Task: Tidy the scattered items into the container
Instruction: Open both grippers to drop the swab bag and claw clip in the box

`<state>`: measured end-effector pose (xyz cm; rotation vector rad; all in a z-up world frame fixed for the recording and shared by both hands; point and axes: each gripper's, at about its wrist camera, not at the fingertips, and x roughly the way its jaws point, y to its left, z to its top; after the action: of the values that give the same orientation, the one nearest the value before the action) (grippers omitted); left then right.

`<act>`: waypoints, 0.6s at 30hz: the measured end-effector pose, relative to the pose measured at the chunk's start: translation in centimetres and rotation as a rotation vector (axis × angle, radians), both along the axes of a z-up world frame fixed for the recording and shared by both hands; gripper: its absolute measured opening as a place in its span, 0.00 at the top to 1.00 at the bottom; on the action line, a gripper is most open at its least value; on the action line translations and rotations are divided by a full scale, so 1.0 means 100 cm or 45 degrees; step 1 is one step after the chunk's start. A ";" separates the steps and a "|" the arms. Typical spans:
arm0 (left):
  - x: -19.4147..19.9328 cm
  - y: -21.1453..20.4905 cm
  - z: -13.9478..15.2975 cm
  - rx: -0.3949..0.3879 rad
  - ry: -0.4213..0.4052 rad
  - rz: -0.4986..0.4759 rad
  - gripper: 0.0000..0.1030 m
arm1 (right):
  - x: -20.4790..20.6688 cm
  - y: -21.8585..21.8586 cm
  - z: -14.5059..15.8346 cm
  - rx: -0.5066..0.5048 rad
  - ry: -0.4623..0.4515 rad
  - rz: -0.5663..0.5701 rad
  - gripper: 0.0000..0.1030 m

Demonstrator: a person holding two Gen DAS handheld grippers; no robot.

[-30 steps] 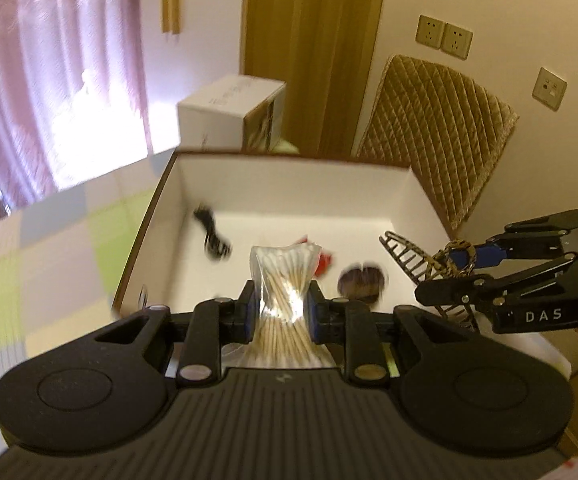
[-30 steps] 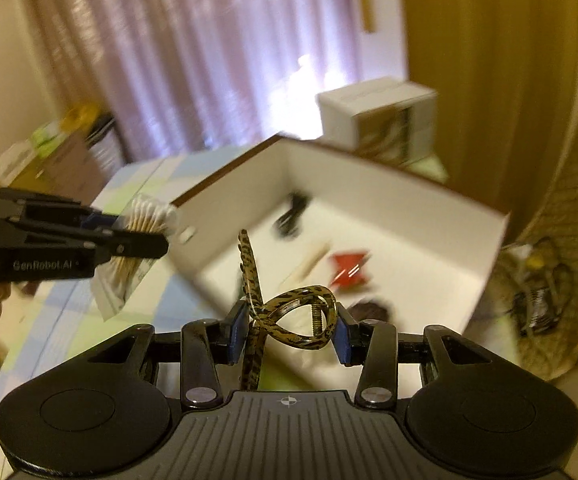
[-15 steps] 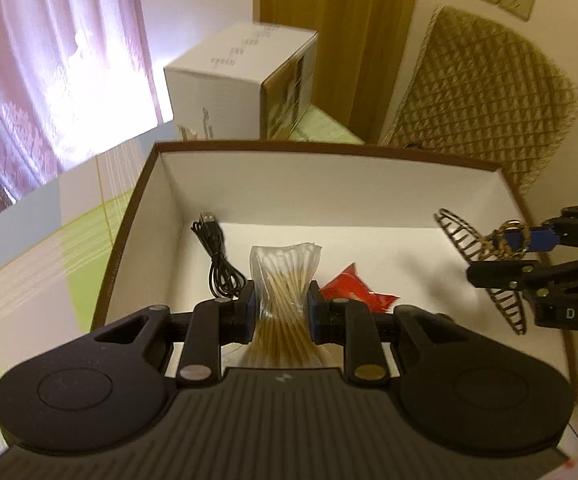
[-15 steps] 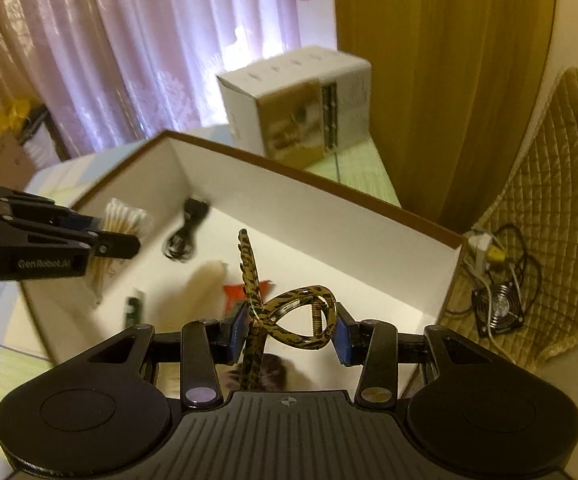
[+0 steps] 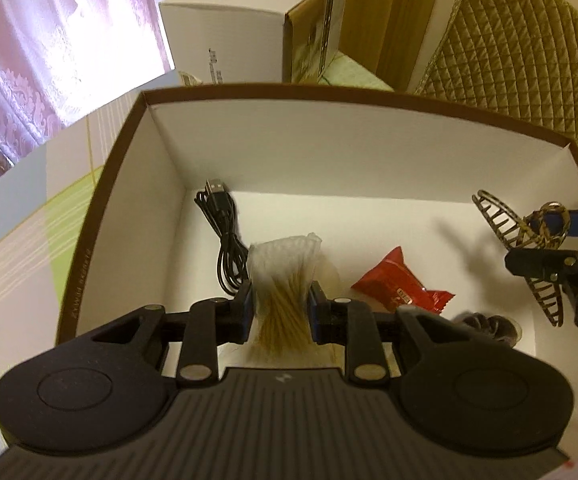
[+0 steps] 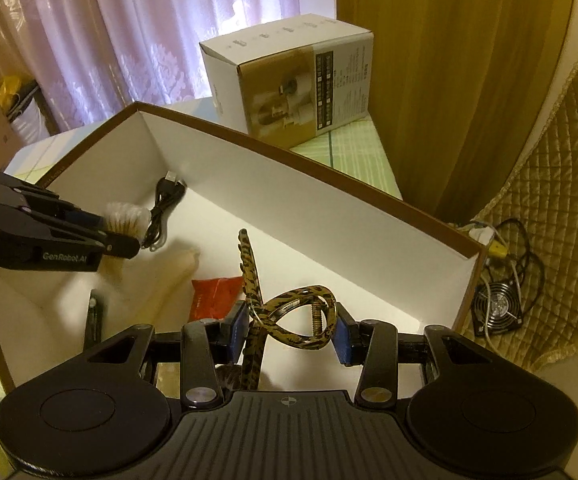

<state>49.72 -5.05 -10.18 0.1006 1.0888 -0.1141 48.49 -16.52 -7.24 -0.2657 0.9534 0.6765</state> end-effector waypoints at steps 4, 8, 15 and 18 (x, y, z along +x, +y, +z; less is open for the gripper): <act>-0.002 0.002 -0.002 0.015 -0.001 0.003 0.69 | 0.001 0.001 -0.002 -0.022 -0.004 0.021 0.61; -0.004 0.006 -0.001 0.013 -0.005 0.002 0.68 | 0.002 0.005 -0.004 -0.055 -0.019 0.034 0.61; -0.008 0.005 0.003 0.039 -0.029 -0.014 0.63 | 0.007 0.014 -0.011 -0.126 -0.040 0.047 0.61; -0.009 0.006 0.005 0.049 -0.041 -0.016 0.59 | 0.009 0.015 -0.012 -0.125 -0.068 0.027 0.61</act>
<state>48.77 -4.45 -9.71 0.1434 1.0585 -0.1027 49.39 -15.05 -8.40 -0.3799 0.9348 0.6399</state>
